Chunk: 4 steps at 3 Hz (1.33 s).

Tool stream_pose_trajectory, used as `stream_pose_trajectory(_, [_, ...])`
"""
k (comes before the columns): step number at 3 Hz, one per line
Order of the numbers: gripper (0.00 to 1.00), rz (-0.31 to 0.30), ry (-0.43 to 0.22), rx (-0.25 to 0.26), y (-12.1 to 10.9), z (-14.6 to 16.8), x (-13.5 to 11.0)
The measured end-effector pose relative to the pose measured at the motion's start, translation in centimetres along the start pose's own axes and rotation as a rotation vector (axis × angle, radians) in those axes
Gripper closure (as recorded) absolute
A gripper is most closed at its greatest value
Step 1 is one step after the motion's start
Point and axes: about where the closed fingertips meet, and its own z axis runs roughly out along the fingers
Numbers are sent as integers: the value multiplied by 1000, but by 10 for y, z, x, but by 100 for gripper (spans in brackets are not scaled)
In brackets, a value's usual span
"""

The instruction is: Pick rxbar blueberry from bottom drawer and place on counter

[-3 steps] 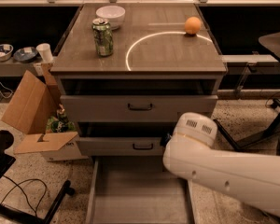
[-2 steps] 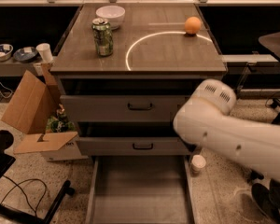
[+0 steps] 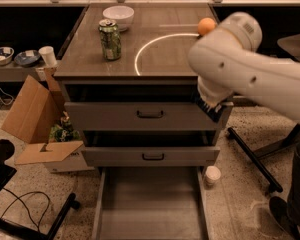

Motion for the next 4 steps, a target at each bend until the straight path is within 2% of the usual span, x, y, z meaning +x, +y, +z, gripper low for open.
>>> stream_pose_trajectory(1, [100, 39, -25, 90, -56, -48, -46])
stream_pose_trajectory(2, [100, 106, -87, 211, -103, -113, -82])
stream_pose_trajectory(3, [100, 155, -173, 292, -132, -161, -103])
stream_pose_trajectory(4, [100, 174, -266, 305, -145, -178, -124])
